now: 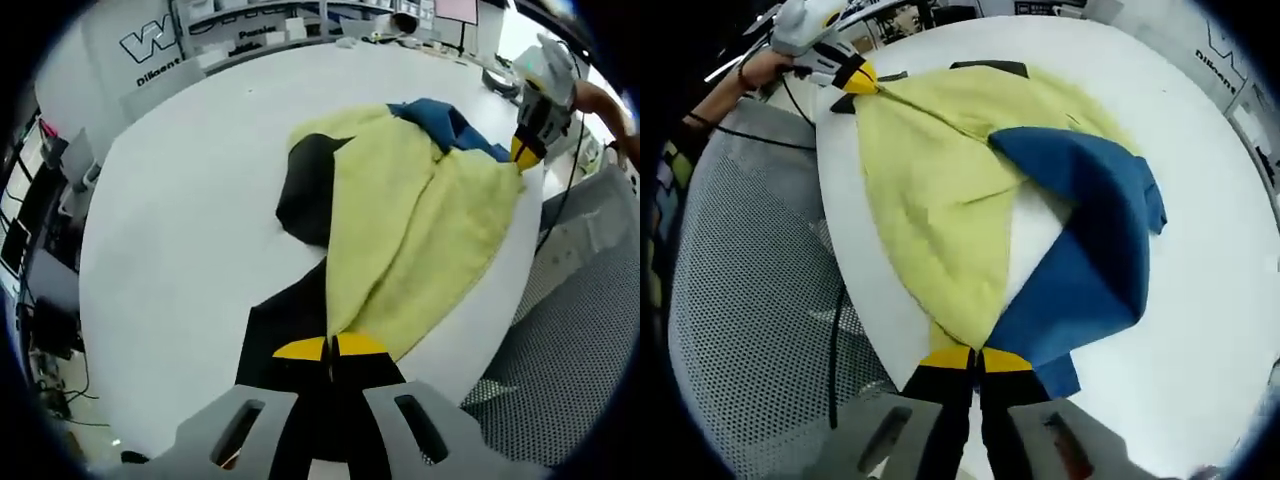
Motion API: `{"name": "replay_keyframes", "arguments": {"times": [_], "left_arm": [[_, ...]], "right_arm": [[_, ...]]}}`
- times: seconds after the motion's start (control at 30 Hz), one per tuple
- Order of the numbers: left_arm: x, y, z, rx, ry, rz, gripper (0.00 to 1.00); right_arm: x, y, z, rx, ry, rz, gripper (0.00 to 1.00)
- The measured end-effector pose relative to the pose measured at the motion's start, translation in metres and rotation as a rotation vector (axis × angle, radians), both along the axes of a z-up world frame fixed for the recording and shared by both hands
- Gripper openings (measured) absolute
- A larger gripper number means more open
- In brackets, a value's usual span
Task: Fold the garment on the visible template until the final outline fits inside the template.
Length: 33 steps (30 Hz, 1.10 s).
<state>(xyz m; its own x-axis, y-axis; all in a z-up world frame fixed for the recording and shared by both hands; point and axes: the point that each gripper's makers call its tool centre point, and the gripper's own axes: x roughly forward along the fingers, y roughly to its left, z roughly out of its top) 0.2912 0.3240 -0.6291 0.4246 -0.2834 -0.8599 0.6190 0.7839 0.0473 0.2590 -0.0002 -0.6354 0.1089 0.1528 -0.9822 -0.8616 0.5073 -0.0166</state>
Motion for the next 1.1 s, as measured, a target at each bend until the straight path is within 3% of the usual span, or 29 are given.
{"name": "replay_keyframes", "arguments": {"times": [0.07,0.27,0.3,0.33,0.4,0.5,0.8,0.97,1.1], "left_arm": [[-0.006,-0.006,-0.001,-0.043,0.038,0.019,0.0],[-0.009,-0.006,-0.006,0.003,0.042,-0.005,0.0],[-0.01,-0.005,-0.006,0.006,0.043,-0.002,0.0],[-0.01,-0.002,-0.006,0.03,0.041,-0.007,0.0],[-0.011,0.0,-0.007,0.044,0.037,-0.017,0.0],[-0.014,0.0,-0.009,0.041,0.05,-0.023,0.0],[-0.018,-0.003,-0.009,0.012,0.071,-0.037,0.0],[-0.023,-0.006,-0.007,0.022,0.053,-0.106,0.0],[-0.027,-0.005,-0.004,0.005,0.051,-0.111,0.09]], "right_arm": [[0.006,-0.011,0.003,-0.083,-0.025,-0.021,0.0],[0.005,-0.007,0.006,-0.075,0.002,-0.052,0.0],[-0.007,-0.002,0.006,-0.05,0.065,-0.057,0.0],[-0.011,0.004,0.006,-0.016,0.086,-0.076,0.0],[-0.01,0.0,0.006,-0.029,0.066,-0.053,0.0],[-0.017,-0.001,0.001,-0.023,0.099,-0.052,0.0],[-0.025,0.001,-0.006,-0.011,0.124,-0.041,0.0],[-0.025,0.004,-0.001,0.035,0.105,-0.033,0.0],[-0.025,0.004,0.005,0.064,0.078,-0.041,0.18]]}}
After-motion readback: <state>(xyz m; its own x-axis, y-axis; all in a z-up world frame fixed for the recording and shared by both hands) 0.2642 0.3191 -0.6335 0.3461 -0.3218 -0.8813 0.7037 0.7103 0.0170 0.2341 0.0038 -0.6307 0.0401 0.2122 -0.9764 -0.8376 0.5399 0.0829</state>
